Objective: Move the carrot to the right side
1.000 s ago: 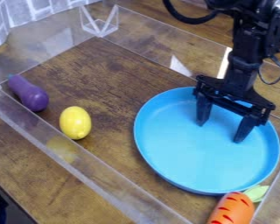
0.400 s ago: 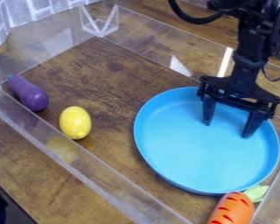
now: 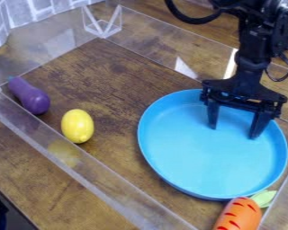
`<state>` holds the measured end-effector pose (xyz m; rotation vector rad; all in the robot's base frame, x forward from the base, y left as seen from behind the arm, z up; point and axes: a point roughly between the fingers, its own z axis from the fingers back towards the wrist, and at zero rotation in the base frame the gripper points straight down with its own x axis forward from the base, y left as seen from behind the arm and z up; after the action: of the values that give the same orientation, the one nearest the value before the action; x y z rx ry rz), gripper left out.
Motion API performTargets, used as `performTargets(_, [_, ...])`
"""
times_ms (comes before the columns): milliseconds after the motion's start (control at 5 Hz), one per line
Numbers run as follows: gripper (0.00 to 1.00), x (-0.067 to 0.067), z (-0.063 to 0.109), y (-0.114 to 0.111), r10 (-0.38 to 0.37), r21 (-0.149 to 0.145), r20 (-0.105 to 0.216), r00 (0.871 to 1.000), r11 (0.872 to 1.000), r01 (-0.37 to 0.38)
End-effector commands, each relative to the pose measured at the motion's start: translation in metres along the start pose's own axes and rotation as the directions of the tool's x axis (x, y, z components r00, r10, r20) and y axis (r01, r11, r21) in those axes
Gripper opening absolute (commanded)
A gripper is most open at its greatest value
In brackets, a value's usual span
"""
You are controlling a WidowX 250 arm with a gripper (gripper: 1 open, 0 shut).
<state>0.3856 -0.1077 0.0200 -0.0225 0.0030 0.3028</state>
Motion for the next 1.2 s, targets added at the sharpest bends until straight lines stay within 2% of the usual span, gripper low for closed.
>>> performTargets(0, [1.0, -0.028, -0.014, -0.004, 0.009, 0.018, -0.067, 0.998, 1.0, -0.007])
performTargets(600, [1.0, -0.054, -0.018, -0.023, -0.002, 0.016, -0.091, 0.996, 1.0, 0.004])
performTargets(1000, [1.0, -0.081, -0.018, -0.046, 0.052, 0.015, -0.101, 0.994, 0.999, -0.051])
